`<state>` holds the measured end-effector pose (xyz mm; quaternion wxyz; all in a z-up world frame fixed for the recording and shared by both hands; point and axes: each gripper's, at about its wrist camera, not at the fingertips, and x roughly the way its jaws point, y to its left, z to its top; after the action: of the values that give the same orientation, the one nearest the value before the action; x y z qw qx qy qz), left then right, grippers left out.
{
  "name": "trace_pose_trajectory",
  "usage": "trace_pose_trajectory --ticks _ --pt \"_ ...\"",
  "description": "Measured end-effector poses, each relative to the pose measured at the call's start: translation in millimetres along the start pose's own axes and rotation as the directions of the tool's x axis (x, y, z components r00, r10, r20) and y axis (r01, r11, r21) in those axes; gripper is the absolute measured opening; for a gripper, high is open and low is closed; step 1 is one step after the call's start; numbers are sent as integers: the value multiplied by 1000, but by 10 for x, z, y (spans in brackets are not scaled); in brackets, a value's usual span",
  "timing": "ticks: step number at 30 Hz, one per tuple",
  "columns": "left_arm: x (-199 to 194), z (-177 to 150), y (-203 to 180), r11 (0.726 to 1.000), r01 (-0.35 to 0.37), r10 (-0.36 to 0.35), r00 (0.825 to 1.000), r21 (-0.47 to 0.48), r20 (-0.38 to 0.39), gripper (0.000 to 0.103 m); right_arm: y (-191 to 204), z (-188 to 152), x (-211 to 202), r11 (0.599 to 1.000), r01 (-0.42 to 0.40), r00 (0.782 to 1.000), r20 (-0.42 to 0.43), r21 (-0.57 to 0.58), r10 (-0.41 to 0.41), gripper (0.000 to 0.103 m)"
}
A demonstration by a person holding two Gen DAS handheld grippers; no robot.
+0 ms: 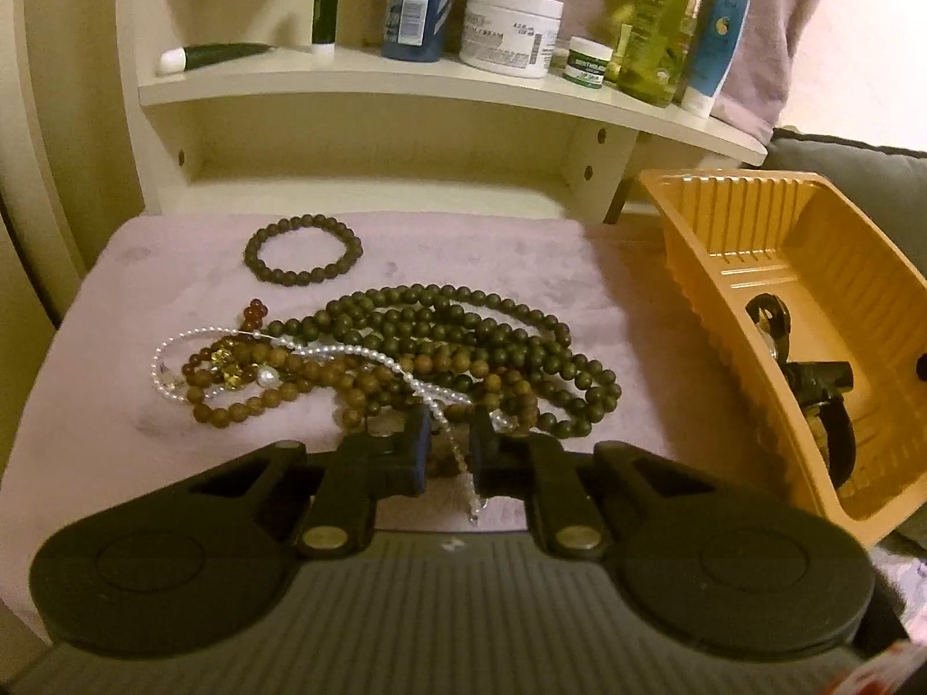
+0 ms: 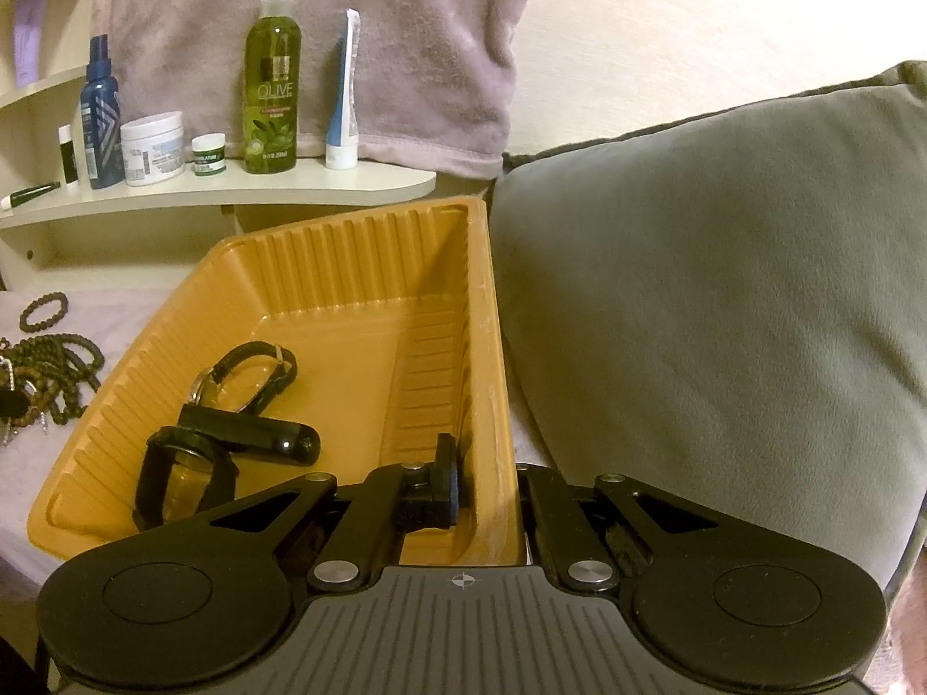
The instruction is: Organize jewelry
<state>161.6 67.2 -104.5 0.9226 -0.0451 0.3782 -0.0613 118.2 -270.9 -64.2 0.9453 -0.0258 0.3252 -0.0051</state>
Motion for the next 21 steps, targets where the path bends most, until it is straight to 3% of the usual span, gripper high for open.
trace_pose_trajectory --ticks 2,4,13,21 --pt "18 2 8 1000 4 -4 1000 -13 1 10 0 0 4 1000 0 1000 0 0 0 5" --pt "6 5 24 1000 14 -14 1000 -27 4 2 -2 -1 2 1000 0 1000 -1 1 0 5" --pt "-430 197 76 995 88 -80 985 -47 150 2 -4 -2 3 1000 -1 1000 2 0 1 5" --pt "-780 649 77 994 100 -107 972 42 211 2 -5 -10 -26 1000 -5 1000 13 1 5 5"
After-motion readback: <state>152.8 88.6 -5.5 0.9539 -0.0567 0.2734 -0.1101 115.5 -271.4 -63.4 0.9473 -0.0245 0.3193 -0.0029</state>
